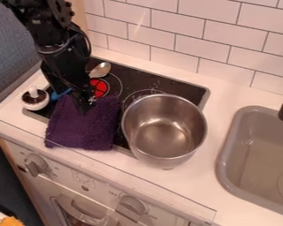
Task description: Moved the silver pot to the top right of the burner
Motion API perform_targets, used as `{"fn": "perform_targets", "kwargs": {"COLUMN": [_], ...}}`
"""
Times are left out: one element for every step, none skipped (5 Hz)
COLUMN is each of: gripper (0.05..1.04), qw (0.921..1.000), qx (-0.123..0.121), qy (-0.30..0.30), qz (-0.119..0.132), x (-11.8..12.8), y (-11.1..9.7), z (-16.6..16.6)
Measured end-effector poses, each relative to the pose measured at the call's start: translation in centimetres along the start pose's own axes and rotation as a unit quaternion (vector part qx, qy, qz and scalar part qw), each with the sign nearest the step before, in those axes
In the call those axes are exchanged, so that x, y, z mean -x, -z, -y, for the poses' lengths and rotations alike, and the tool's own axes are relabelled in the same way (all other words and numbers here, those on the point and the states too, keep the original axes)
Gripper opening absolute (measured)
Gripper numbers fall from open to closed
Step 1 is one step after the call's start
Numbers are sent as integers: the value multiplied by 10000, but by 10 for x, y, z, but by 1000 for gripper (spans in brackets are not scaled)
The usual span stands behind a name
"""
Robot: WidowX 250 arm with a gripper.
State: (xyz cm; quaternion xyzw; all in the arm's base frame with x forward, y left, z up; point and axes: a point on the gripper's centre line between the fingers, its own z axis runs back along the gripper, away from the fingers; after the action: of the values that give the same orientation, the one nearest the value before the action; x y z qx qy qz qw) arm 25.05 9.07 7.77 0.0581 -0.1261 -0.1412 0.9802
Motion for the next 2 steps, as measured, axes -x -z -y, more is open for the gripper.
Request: {"fn": "perform_targets", "kwargs": {"gripper": [1000,1000], "qw": [9999,9991], "qx": [84,314], "qy": [-61,-281], "qz": [-71,-25], "x": [2,-3], "y": [4,3], "z": [2,11]}}
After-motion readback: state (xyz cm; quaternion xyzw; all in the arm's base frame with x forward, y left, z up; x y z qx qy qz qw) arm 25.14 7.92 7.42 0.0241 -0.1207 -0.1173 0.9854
